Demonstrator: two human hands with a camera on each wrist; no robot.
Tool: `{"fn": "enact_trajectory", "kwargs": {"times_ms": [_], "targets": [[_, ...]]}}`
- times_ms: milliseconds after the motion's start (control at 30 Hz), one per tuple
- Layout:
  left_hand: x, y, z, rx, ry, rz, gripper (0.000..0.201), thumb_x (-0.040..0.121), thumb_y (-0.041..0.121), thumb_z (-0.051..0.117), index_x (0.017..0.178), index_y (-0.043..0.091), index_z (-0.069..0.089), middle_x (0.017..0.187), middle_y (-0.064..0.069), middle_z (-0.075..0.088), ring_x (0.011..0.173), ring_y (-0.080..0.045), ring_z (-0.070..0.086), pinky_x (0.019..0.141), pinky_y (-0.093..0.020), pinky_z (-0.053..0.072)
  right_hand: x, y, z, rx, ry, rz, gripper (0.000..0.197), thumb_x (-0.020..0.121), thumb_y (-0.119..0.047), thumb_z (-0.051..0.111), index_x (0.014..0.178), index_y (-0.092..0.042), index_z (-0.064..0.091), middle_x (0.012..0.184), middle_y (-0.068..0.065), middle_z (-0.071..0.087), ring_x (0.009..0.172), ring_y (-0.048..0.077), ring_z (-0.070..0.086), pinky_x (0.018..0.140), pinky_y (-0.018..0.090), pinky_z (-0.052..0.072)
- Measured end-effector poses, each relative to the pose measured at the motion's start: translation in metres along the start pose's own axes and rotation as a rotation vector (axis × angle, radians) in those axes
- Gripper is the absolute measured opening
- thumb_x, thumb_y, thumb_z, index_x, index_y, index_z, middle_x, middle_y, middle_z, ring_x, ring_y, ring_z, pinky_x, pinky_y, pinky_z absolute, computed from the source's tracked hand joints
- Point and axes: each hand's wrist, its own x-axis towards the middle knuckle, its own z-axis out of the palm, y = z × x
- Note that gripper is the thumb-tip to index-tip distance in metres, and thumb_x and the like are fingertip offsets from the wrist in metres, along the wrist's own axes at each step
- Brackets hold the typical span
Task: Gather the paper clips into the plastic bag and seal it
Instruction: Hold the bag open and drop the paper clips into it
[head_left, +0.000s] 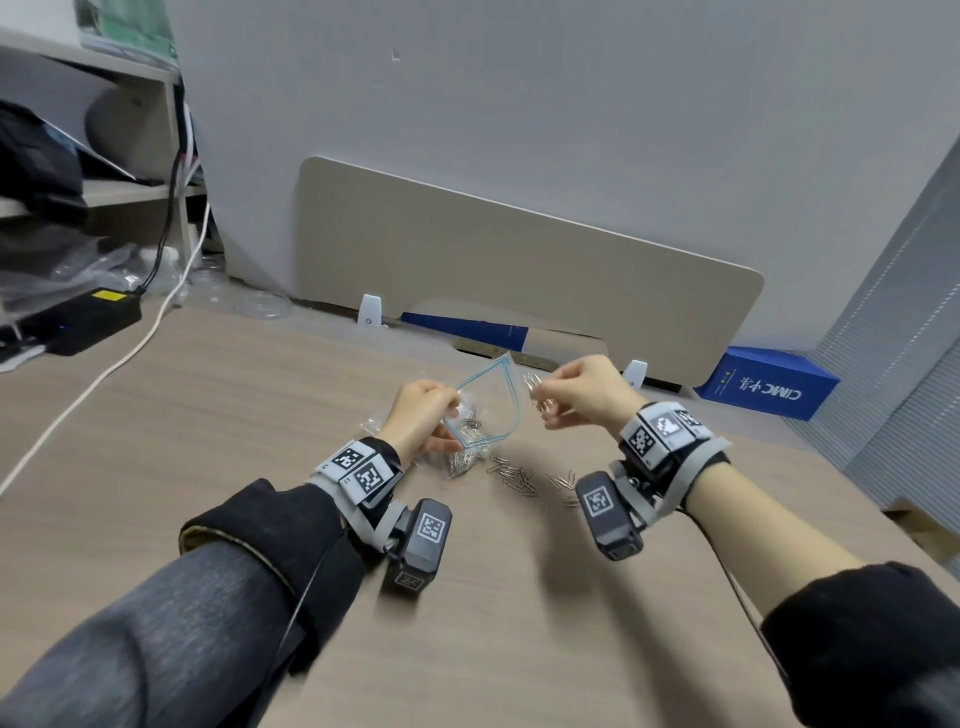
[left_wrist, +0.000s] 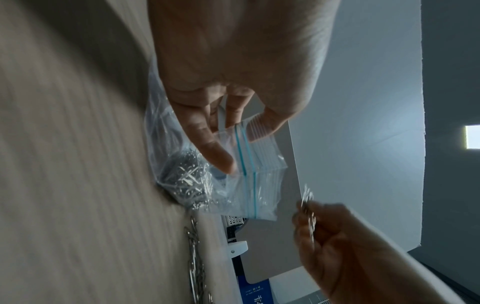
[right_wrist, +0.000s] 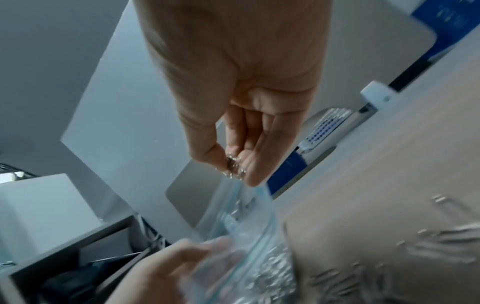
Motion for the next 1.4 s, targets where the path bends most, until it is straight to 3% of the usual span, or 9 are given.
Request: {"fn": "enact_trajectory", "kwargs": {"times_ms": [67, 200, 267, 467, 600, 767, 1000, 1100, 1400], "targets": [[-0.001, 0.001, 0.0, -0.003, 0.006, 0.0, 0.02, 0.089, 0.007, 0.052, 0.106, -0.003, 0.058, 0.086, -0.009, 0.054, 0.05, -0.018, 0.047, 0.046, -0.03, 0.055, 0.002, -0.014, 0.014, 0.014, 0.014, -0.054, 0.013, 0.083, -0.005, 0.069, 0.084, 0.008, 0.069, 0.063, 0.013, 0.063, 0.052, 0.017, 0.061, 0.065, 0.032, 0.062], [-0.002, 0.001, -0.001, -0.008, 0.011, -0.005, 0.023, 0.087, 0.008, 0.053, 0.107, -0.002, 0.057, 0.086, -0.009, 0.053, 0.052, -0.019, 0.049, 0.046, -0.03, 0.054, 0.008, -0.023, 0.042, -0.277, 0.045, -0.212, 0.018, 0.083, -0.012, 0.065, 0.072, 0.002, 0.072, 0.066, 0.014, 0.07, 0.061, 0.025, 0.07, 0.066, 0.033, 0.062], [-0.002, 0.001, -0.001, -0.014, 0.013, -0.007, 0.024, 0.087, 0.008, 0.054, 0.108, -0.002, 0.058, 0.086, -0.009, 0.053, 0.054, -0.02, 0.05, 0.046, -0.029, 0.053, 0.01, -0.022, 0.046, -0.346, 0.046, -0.244, 0.019, 0.084, -0.015, 0.064, 0.076, -0.001, 0.074, 0.072, 0.014, 0.072, 0.067, 0.025, 0.072, 0.066, 0.033, 0.062], [-0.001, 0.002, -0.002, -0.024, 0.043, -0.021, 0.018, 0.09, 0.007, 0.051, 0.105, -0.001, 0.058, 0.091, -0.012, 0.056, 0.049, -0.019, 0.05, 0.046, -0.03, 0.054, 0.012, 0.001, 0.021, -0.307, 0.281, -0.243, 0.02, 0.083, -0.011, 0.053, 0.078, -0.002, 0.071, 0.072, 0.012, 0.071, 0.063, 0.025, 0.071, 0.063, 0.041, 0.062], [0.0, 0.003, -0.003, -0.039, 0.085, -0.032, 0.011, 0.093, 0.008, 0.046, 0.09, 0.005, 0.057, 0.098, -0.016, 0.057, 0.055, -0.024, 0.055, 0.045, -0.031, 0.054, 0.004, 0.03, 0.011, -0.544, -0.072, -0.005, 0.025, 0.087, -0.019, 0.065, 0.107, -0.004, 0.065, 0.089, 0.007, 0.066, 0.071, 0.021, 0.066, 0.056, 0.029, 0.058], [0.0, 0.003, -0.003, -0.044, 0.11, -0.032, 0.013, 0.093, 0.008, 0.046, 0.097, 0.003, 0.058, 0.102, -0.017, 0.057, 0.056, -0.024, 0.056, 0.044, -0.03, 0.053, -0.002, 0.042, 0.03, -0.699, -0.331, -0.135, 0.061, 0.077, -0.037, 0.077, 0.131, -0.019, 0.057, 0.111, -0.002, 0.063, 0.088, 0.013, 0.059, 0.079, 0.025, 0.046], [-0.004, 0.006, -0.002, -0.064, 0.122, -0.035, 0.013, 0.092, 0.005, 0.044, 0.097, 0.001, 0.056, 0.098, -0.017, 0.054, 0.05, -0.021, 0.049, 0.046, -0.031, 0.055, 0.007, 0.041, 0.045, -0.745, -0.266, -0.266, 0.029, 0.076, -0.026, 0.079, 0.102, -0.013, 0.076, 0.099, 0.001, 0.07, 0.079, 0.011, 0.058, 0.072, 0.021, 0.044], [-0.005, 0.006, -0.002, -0.063, 0.119, -0.039, 0.013, 0.092, 0.005, 0.045, 0.097, 0.001, 0.056, 0.1, -0.018, 0.055, 0.052, -0.022, 0.051, 0.046, -0.031, 0.056, 0.007, 0.041, 0.046, -0.761, -0.222, -0.295, 0.017, 0.079, -0.023, 0.077, 0.091, -0.01, 0.078, 0.094, 0.004, 0.072, 0.083, 0.018, 0.064, 0.076, 0.026, 0.049], [-0.006, 0.006, -0.002, -0.06, 0.108, -0.036, 0.013, 0.094, 0.007, 0.044, 0.097, 0.002, 0.055, 0.102, -0.018, 0.055, 0.056, -0.023, 0.054, 0.042, -0.027, 0.053, 0.004, 0.039, 0.052, -0.878, -0.176, -0.268, 0.009, 0.081, -0.018, 0.067, 0.084, -0.012, 0.073, 0.091, 0.006, 0.073, 0.085, 0.025, 0.067, 0.074, 0.031, 0.054]]}}
